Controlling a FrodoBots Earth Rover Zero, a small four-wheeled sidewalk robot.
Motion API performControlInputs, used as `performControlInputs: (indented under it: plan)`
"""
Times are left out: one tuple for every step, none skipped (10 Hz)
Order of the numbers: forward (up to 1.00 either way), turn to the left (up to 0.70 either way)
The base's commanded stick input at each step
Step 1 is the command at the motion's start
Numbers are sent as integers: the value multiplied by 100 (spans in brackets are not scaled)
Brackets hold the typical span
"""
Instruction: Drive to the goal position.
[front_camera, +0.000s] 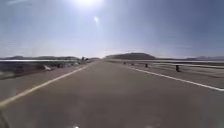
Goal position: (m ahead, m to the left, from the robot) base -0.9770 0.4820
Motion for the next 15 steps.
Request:
performControlInputs:
  plan:
    - [70,0]
    - [70,0]
    - [70,0]
    - [70,0]
    - [70,0]
    - [70,0]
    - [70,0]
    - [70,0]
    - [70,0]
    - [70,0]
    - [70,0]
    - [70,0]
    - [70,0]
    - [70,0]
    - [70,0]
